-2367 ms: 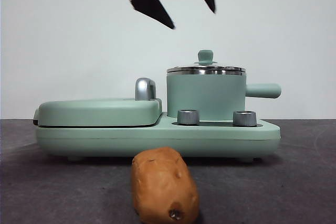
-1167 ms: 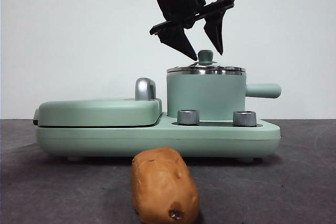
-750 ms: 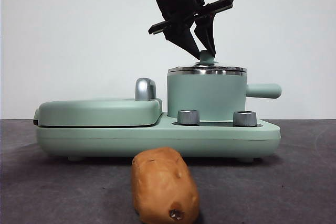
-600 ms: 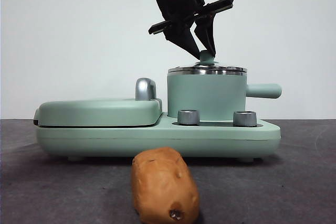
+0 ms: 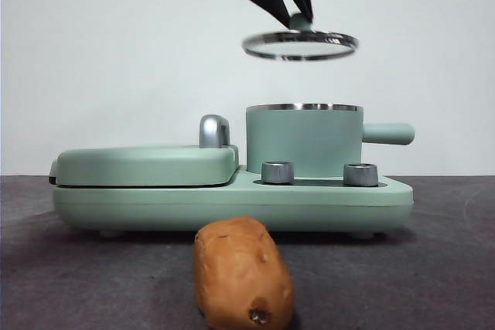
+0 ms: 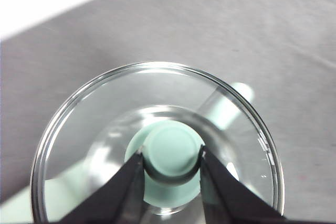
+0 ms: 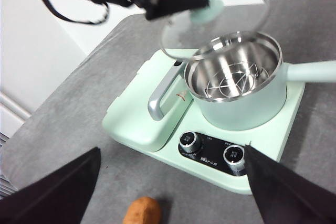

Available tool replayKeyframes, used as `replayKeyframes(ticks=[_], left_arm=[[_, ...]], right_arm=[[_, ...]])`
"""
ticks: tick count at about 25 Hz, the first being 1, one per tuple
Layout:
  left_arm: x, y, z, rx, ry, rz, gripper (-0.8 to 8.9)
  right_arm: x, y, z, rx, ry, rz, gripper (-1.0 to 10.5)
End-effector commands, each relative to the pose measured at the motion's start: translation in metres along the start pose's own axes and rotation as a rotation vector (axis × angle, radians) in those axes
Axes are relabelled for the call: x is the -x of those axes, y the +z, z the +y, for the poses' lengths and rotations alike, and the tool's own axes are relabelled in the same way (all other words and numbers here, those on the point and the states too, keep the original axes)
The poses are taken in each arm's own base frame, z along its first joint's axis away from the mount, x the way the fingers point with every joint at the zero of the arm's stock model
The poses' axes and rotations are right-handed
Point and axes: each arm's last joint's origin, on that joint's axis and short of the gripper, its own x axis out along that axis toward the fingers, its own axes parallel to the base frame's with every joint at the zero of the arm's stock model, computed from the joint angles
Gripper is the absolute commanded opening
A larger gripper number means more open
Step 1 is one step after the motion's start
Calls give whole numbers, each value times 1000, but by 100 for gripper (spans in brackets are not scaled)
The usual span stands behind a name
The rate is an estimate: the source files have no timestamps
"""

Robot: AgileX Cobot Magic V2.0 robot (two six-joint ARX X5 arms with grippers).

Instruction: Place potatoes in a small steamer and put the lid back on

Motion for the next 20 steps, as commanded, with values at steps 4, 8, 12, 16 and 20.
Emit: replayKeyframes(ticks=[4, 8, 12, 16, 20], left_arm=[[43, 29, 18, -25, 66, -119, 6], [65, 35, 37, 1, 105, -144, 6], [76, 35, 55, 25, 142, -130, 6], [85, 32, 76, 54, 186, -116, 6], [96, 30, 95, 84, 228, -107, 6]], right_arm=[[-12, 9, 10, -70, -27, 76, 433], [-39, 13, 21, -67, -40, 178, 433], [-70, 8, 34, -50, -56, 286, 433], [-109, -5, 54, -29, -82, 412, 433], [-147, -27, 70, -1, -117, 538, 433]])
